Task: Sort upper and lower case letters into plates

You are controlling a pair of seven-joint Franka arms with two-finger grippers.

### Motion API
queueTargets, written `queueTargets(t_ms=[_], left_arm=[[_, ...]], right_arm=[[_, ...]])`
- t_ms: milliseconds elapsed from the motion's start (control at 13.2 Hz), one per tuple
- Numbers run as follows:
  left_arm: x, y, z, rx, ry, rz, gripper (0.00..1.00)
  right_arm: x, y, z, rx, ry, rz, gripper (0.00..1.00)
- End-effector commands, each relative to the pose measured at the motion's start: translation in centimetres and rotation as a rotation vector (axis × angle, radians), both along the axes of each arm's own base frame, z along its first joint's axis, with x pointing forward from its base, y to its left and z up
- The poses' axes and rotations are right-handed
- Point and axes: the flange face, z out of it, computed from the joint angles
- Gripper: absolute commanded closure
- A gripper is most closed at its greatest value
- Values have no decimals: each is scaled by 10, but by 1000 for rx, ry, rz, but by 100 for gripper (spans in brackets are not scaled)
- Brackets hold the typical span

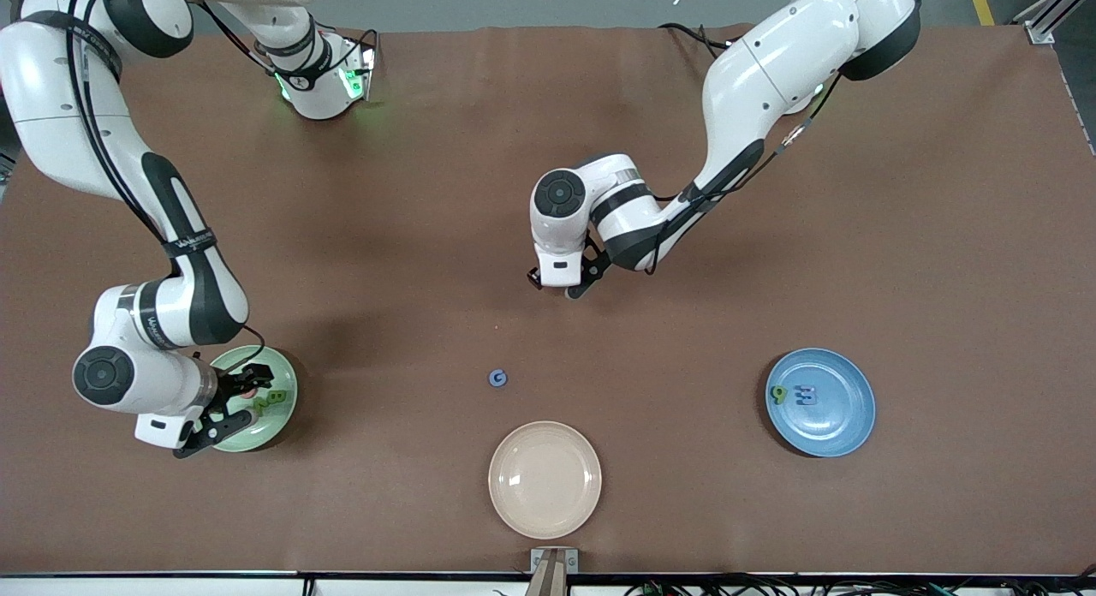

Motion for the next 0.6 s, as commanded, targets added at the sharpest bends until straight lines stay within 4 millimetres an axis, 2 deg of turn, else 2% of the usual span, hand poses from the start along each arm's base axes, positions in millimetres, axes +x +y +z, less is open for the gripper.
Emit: queueTargets(t_ms=[0,226,528], left_arm=[[-6,-2,-6,-8,-23,52,24],[-5,-3,-6,-18,-31,84,25],[-6,1,-13,-7,-25,87,29]], right_arm=[[0,42,17,59,-20,-102,0],[0,96,25,95,-49,-223,0],[-3,173,37,130,-122,-274,0]])
